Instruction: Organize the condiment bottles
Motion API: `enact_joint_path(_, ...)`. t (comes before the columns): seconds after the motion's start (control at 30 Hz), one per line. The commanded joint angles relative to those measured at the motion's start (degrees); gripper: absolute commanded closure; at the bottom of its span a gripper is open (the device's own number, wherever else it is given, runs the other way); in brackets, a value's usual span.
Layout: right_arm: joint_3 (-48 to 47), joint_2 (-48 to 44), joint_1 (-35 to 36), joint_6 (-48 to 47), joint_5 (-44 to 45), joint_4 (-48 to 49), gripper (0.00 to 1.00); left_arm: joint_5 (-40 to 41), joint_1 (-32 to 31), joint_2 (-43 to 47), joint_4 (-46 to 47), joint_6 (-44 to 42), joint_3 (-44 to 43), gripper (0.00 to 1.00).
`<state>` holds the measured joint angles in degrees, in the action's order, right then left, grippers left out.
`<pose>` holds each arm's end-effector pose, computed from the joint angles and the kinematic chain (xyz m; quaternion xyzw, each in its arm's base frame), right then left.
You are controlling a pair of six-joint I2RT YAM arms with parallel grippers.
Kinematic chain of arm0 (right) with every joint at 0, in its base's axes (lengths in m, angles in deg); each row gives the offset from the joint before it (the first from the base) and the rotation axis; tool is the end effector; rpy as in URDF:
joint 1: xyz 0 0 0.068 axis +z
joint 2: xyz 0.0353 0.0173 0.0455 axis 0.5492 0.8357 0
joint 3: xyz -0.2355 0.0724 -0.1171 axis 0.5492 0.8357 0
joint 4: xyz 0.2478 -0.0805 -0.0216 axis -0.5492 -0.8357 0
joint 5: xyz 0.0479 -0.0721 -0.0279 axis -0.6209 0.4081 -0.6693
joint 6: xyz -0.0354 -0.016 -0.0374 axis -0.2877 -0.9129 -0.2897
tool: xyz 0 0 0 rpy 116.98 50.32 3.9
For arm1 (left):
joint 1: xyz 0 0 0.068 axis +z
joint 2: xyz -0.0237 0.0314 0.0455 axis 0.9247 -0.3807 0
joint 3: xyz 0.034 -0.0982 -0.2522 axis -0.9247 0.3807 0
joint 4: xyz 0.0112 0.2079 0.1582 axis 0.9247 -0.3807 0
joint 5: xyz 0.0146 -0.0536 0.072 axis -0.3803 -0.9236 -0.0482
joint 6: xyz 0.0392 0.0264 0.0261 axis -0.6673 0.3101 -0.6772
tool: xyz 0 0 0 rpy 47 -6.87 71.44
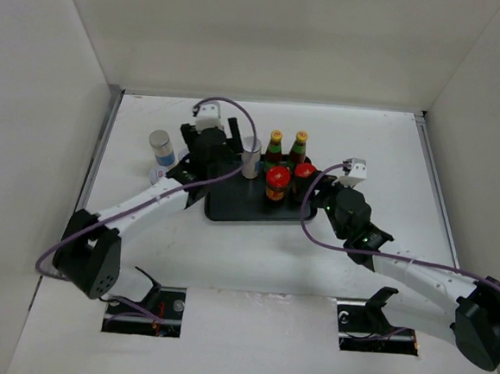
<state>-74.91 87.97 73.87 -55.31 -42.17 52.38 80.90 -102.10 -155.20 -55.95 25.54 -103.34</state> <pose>0.1919 0.1443 0.2519 0.0507 0.7522 0.2169 0.6202 0.2839 -0.1711 0.2913 -0.0782 0.7759 -0.0625 0.6229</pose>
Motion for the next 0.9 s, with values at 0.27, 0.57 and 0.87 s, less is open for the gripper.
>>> enact_joint_path(0.27, 0.36, -0.71, -0.44, 0.26, -0.89, 3.82, 0.04, 8.25, 17.91, 8.81, -15.09, 7.92, 1.96, 0.11)
enact_joint_path(0.57, -0.08, 0.42, -0.44, 0.00, -1.06, 4.00, 0.02, 6.76, 22.74, 2.75, -12.11, 8.09, 1.52, 0.12)
enact_joint_path(0.87, -0.78, 2.00, 0.36, 0.00, -2.73, 4.00, 0.01, 1.14, 26.79, -5.87, -9.82, 8.62, -2.44, 0.19)
